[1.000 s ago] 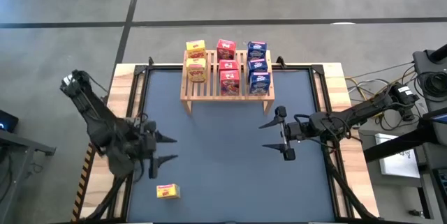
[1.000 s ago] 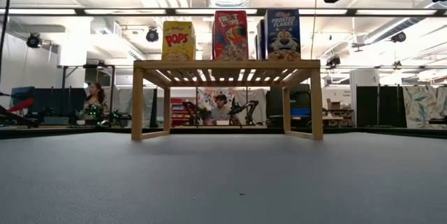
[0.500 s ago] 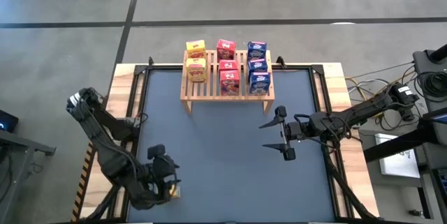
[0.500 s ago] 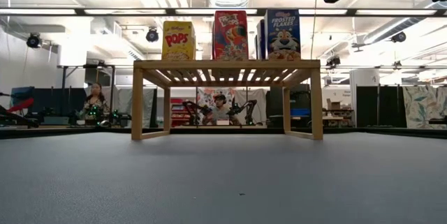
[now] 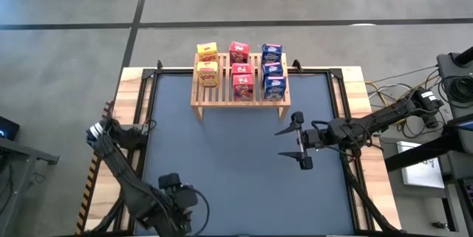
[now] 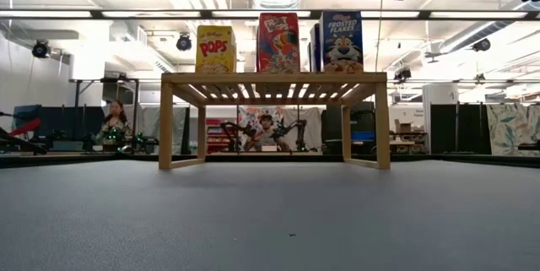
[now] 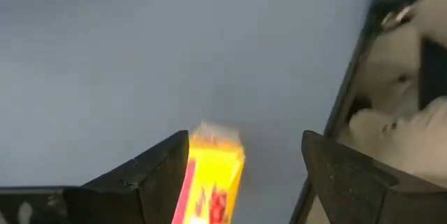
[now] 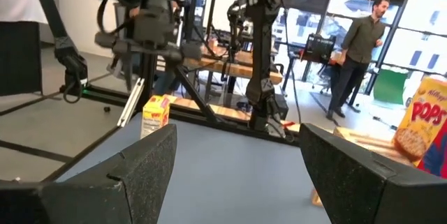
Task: Stack cereal on shelf
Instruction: Put the yellow cereal box on the shelf aligned with the other yellow cereal box
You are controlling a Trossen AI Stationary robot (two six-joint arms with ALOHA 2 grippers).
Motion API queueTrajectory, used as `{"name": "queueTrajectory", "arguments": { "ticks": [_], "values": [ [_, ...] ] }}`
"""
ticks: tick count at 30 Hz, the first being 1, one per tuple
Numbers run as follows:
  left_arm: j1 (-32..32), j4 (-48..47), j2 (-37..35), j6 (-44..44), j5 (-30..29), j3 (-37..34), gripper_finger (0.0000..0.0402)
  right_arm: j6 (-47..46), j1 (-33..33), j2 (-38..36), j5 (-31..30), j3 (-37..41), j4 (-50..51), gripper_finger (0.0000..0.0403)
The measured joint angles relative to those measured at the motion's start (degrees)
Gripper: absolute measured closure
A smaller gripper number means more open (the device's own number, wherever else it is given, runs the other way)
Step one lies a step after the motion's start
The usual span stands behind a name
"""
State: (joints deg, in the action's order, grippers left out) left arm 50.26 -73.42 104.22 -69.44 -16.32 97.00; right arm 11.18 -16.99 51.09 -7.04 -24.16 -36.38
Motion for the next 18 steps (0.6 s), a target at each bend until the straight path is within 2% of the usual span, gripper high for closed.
{"name": "queueTrajectory", "arguments": {
  "ticks": [2,5,13,18],
  "values": [
    [0.45,-4.14,1.71,-1.83,3.04,1.71,0.0136,0.24,0.00,0.00,-0.01,-0.03,-0.66,0.0115],
    [2.02,-9.10,2.52,-4.37,3.89,2.75,0.0134,0.37,0.00,0.00,-0.01,-0.05,-0.93,0.0115],
    [5.44,-9.12,1.03,-8.61,3.57,1.95,0.0146,0.00,0.00,-0.01,-0.01,-0.05,-1.25,0.0115],
    [5.68,-8.29,-0.21,-8.62,3.55,-1.70,0.0150,-0.10,0.00,-0.02,-0.01,-0.05,-1.22,0.0115]
  ]
}}
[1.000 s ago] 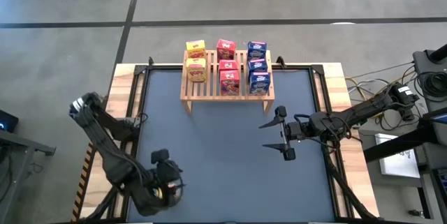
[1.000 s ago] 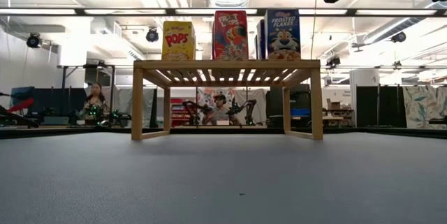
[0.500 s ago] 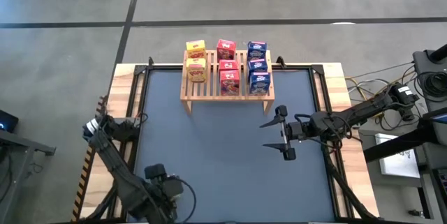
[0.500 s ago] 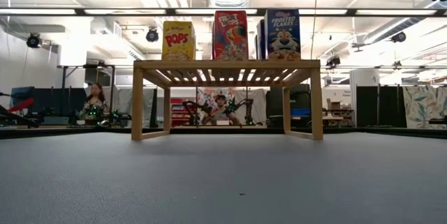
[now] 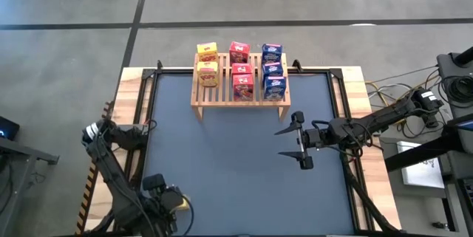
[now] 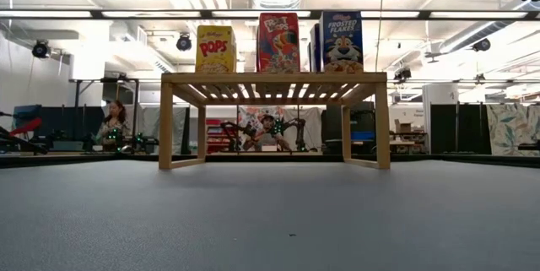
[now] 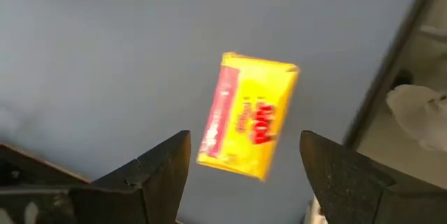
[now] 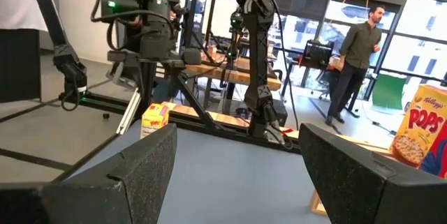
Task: Stack cereal on shelf
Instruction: Put the yellow cereal box on the shelf aligned with the other yellow cereal box
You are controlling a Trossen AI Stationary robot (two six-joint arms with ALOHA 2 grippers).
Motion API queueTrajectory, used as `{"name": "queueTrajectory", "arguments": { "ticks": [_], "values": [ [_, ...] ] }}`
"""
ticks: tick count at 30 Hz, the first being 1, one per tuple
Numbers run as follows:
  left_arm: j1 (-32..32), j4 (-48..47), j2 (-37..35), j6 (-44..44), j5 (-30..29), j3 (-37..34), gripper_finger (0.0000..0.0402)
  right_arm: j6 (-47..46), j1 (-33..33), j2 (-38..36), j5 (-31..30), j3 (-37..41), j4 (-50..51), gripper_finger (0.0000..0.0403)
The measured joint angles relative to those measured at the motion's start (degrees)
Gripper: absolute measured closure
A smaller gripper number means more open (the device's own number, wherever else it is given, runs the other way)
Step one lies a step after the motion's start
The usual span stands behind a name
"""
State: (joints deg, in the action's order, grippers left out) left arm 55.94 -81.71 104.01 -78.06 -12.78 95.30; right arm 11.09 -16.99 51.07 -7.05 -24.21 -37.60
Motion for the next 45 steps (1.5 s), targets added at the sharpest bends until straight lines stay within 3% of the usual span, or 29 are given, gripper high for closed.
{"name": "queueTrajectory", "arguments": {
  "ticks": [13,22,32,39,45],
  "values": [
    [-0.11,20.50,-13.07,0.84,-0.81,-20.19,0.0151,-0.15,0.00,0.00,-0.02,0.00,0.91,0.0115],
    [-0.11,24.48,-12.87,5.03,0.33,-27.39,0.0151,-0.04,0.00,-0.01,-0.48,0.00,2.97,0.0115],
    [-0.17,25.72,-12.94,6.13,-0.54,-27.14,0.0198,-0.04,0.02,0.02,-0.48,0.11,4.08,0.0115],
    [-0.38,24.52,-12.98,7.00,-3.83,-24.33,0.0244,-0.01,0.02,0.02,-0.48,0.11,4.24,0.0115],
    [-1.14,18.59,-12.98,9.13,-9.22,-20.82,0.0252,-0.03,0.02,0.02,-0.48,0.13,4.32,0.0115]
  ]
}}
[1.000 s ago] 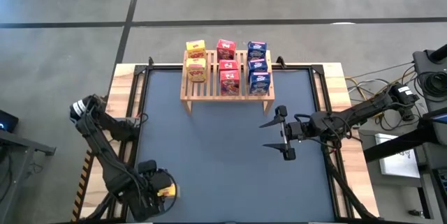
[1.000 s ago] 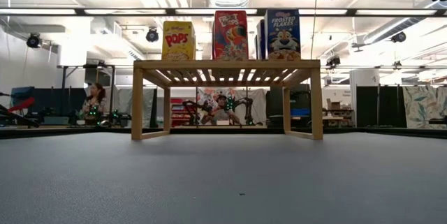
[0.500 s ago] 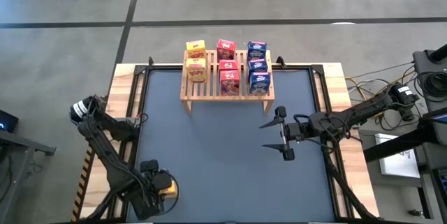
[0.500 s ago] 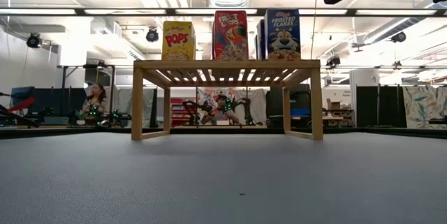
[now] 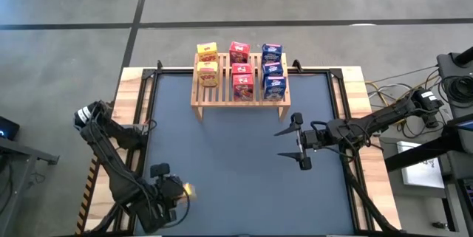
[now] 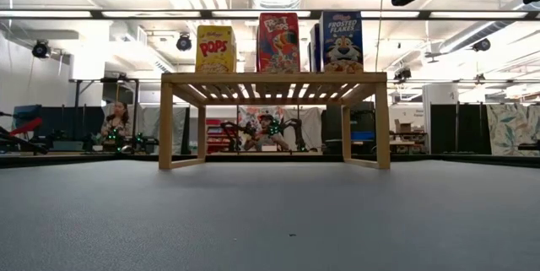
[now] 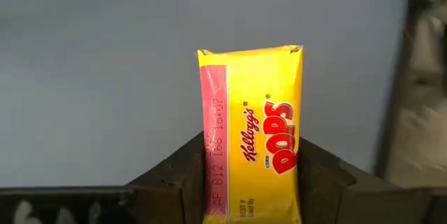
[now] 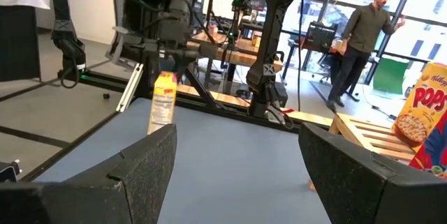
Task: Stack cereal on shelf
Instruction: Put the yellow cereal box on the shelf aligned with the other yellow cereal box
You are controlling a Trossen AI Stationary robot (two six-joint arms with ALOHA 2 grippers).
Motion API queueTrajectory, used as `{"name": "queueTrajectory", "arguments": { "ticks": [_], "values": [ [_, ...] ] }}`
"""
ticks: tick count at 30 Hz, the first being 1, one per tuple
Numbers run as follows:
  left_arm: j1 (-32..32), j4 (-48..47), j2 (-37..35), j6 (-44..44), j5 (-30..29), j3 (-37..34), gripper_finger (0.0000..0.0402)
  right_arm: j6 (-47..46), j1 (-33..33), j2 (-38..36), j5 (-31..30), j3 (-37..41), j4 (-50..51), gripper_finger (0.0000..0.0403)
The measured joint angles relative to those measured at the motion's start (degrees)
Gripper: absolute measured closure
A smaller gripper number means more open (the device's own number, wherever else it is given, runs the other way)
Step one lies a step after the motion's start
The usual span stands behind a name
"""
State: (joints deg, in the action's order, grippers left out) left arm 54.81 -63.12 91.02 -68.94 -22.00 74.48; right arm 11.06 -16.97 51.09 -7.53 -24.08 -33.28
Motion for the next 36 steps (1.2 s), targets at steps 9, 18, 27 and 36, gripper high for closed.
{"name": "queueTrajectory", "arguments": {
  "ticks": [9,18,27,36],
  "values": [
    [-3.67,-8.42,-4.04,11.47,-28.46,5.30,0.0253,-0.93,0.00,-0.01,0.00,0.00,0.00,0.0115],
    [-14.64,9.72,-14.75,38.87,-29.91,-1.12,0.0253,-1.68,0.00,0.00,0.02,0.02,0.00,0.0115],
    [-24.06,14.12,-28.06,48.28,-25.38,-9.43,0.0253,-2.08,0.00,0.00,0.10,0.11,0.20,0.0115],
    [-32.40,16.48,-38.31,57.47,-19.80,-10.69,0.0253,-2.00,0.00,0.00,0.24,0.20,0.28,0.0115]
  ]
}}
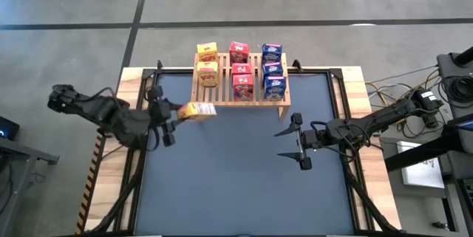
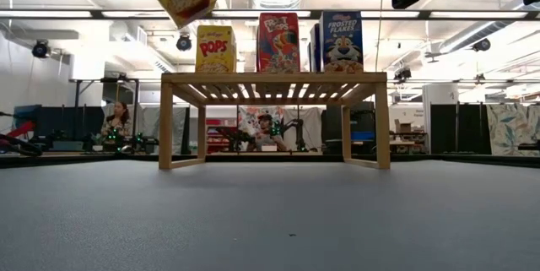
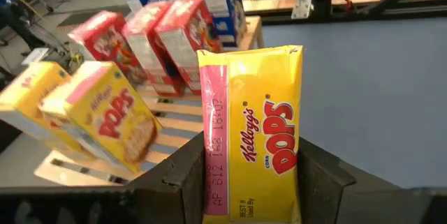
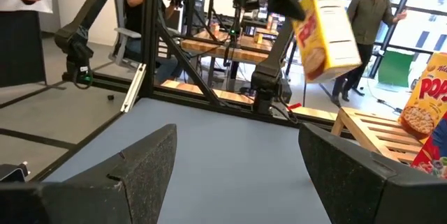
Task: Stack cereal on shelf
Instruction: Put the yellow cereal box on the shelf aligned with the other yellow cereal box
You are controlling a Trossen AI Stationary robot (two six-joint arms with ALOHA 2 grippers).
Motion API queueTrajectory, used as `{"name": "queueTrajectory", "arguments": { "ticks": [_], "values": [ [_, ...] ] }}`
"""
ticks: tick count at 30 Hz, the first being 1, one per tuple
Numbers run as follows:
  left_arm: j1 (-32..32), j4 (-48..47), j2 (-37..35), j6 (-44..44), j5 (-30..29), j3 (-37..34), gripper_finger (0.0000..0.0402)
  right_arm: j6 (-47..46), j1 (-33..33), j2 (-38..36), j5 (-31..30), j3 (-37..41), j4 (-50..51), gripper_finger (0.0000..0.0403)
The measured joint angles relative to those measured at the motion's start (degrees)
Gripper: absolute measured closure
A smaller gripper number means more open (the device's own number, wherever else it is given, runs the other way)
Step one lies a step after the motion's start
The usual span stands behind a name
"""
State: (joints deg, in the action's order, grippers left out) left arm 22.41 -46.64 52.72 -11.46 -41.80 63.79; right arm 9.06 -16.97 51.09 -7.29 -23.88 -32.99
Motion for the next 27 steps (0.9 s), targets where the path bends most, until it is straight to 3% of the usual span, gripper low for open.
{"name": "queueTrajectory", "arguments": {
  "ticks": [8,16,20,27],
  "values": [
    [-15.34,4.18,-1.21,13.26,12.27,0.94,0.0253,0.00,0.00,-0.02,-0.20,0.00,-0.09,0.0115],
    [-32.69,3.96,1.56,20.21,29.84,4.19,0.0253,0.00,0.00,0.00,-0.20,0.04,-0.07,0.0115],
    [-35.45,1.21,5.30,24.84,34.44,7.21,0.0253,-0.02,0.00,-0.02,-0.22,0.13,0.04,0.0115],
    [-36.45,-9.95,13.80,29.08,34.16,16.63,0.0253,-0.02,-0.01,-0.02,-0.20,0.36,0.19,0.0115]
  ]
}}
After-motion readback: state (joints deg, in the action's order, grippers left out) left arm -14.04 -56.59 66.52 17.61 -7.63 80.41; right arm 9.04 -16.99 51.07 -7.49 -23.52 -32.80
